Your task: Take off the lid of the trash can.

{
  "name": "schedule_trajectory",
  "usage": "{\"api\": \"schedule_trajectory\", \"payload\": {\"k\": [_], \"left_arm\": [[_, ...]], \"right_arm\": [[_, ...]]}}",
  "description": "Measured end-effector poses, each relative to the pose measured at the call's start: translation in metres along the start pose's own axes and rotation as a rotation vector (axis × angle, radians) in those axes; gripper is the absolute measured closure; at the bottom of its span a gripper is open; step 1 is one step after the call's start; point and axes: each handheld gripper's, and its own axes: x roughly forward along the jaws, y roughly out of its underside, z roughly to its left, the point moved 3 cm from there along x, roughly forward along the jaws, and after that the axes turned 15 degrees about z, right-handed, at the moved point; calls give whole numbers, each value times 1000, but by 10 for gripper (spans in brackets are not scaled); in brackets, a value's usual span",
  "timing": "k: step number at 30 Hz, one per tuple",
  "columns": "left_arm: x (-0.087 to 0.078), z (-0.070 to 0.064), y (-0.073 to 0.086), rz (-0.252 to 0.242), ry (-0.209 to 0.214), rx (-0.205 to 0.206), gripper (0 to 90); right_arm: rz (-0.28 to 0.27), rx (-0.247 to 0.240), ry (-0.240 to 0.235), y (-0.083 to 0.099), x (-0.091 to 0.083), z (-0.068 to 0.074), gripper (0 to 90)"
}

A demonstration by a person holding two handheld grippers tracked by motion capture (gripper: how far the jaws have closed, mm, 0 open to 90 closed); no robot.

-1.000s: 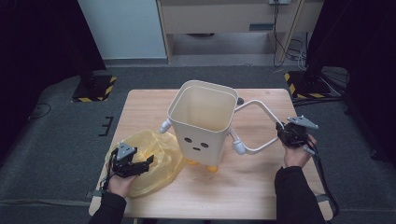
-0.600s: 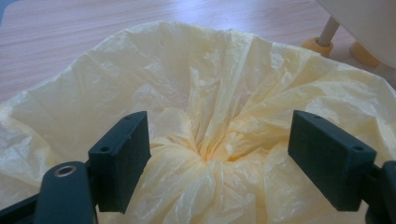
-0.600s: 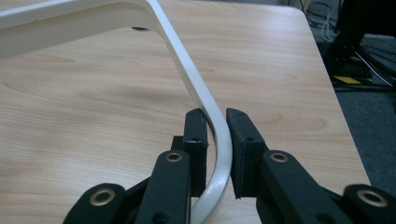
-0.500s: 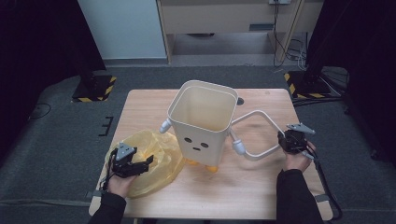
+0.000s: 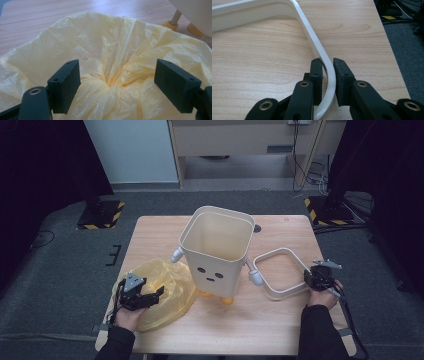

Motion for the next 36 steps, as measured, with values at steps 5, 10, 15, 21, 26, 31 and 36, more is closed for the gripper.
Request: {"api": "schedule_trajectory", "payload": {"k": [5, 10, 15, 21, 26, 31, 36], "left_arm": [[-1, 0, 0, -3, -3, -1, 205], [-3, -1, 0, -8, -1, 0, 206], [-6, -1, 0, -22, -2, 0, 208], [-9, -4, 0, -27, -15, 15, 208], [-12, -4, -1, -32, -16, 22, 208], [-15, -5, 0, -37, -22, 28, 210], [-24, -6, 0, -64, -14, 21, 210]], "right_arm": [[16, -8, -15, 3, 3, -2, 764], [8, 21, -38, 6, 4, -8, 676], [-47, 3, -79, -2, -8, -4, 603], [-115, -47, -133, -11, -21, 10, 504], [-134, -74, -182, -14, -29, 21, 446], [-149, -119, -208, -14, -37, 27, 377], [-144, -146, -226, -6, -43, 24, 290]]}}
